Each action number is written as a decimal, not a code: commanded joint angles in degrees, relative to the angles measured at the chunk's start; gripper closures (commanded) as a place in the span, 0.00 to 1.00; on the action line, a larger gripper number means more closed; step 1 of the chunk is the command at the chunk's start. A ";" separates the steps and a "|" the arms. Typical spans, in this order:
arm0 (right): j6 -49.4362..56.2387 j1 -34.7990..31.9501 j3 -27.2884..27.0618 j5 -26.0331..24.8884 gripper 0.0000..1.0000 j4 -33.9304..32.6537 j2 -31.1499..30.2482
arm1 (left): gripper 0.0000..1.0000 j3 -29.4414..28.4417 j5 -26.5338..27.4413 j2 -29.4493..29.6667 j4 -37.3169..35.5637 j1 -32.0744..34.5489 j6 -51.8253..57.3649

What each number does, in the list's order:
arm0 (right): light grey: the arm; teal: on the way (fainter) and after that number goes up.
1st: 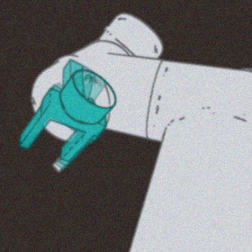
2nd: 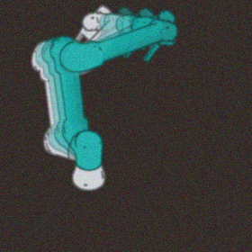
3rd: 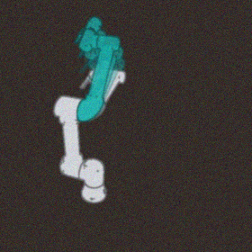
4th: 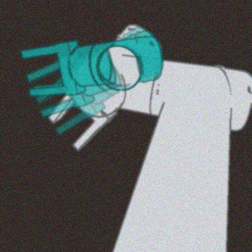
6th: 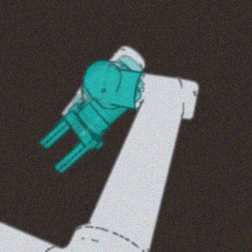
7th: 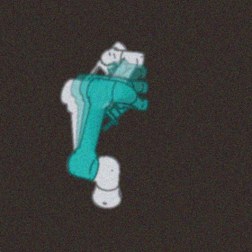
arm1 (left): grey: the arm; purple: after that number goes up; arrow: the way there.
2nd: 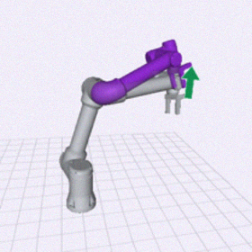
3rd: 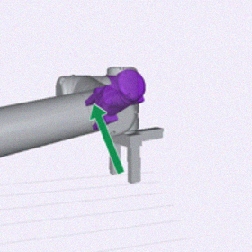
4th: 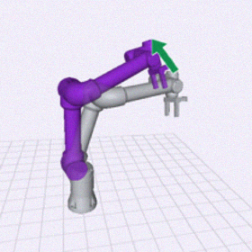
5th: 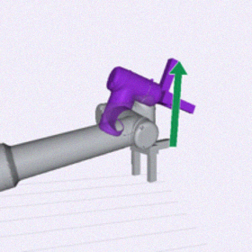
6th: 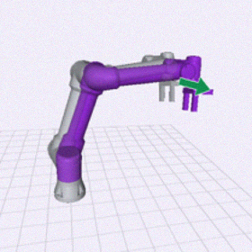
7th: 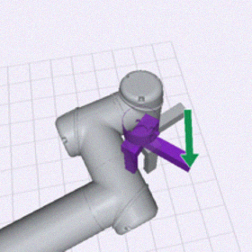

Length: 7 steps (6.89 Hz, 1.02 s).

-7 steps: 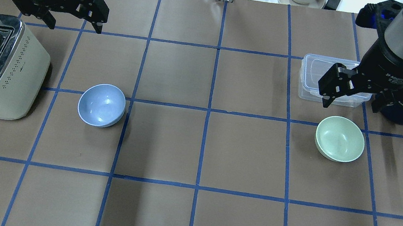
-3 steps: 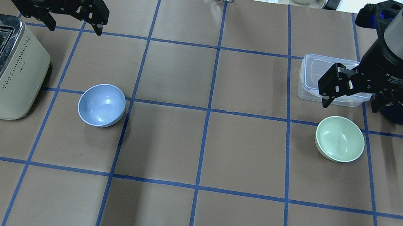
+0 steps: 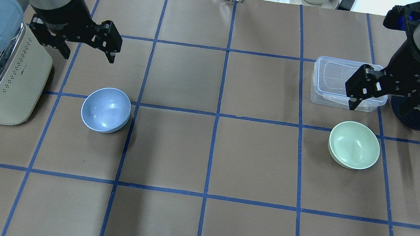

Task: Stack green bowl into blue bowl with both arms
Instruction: 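Lower left gripper onto blue bowl rim while right gripper nears green bowl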

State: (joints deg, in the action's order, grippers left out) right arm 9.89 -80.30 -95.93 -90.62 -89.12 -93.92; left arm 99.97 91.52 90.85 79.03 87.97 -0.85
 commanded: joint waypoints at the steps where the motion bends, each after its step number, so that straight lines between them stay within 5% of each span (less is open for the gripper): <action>1: 7.41 13.00 -1.35 0.88 0.00 -1.66 4.59 | 0.00 9.15 -0.20 2.74 -9.19 0.01 0.06; 6: 9.62 15.52 -11.19 4.93 0.00 -23.43 16.38 | 0.00 11.83 -0.56 14.86 -21.81 2.99 -1.25; 7: 9.89 15.52 -13.12 4.84 0.00 -26.95 18.23 | 0.12 12.00 -0.29 16.27 -21.90 3.70 -1.26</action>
State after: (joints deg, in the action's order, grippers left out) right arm 19.50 -64.78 -106.72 -85.95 -111.74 -78.16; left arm 111.80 90.91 104.98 57.84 90.77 -1.85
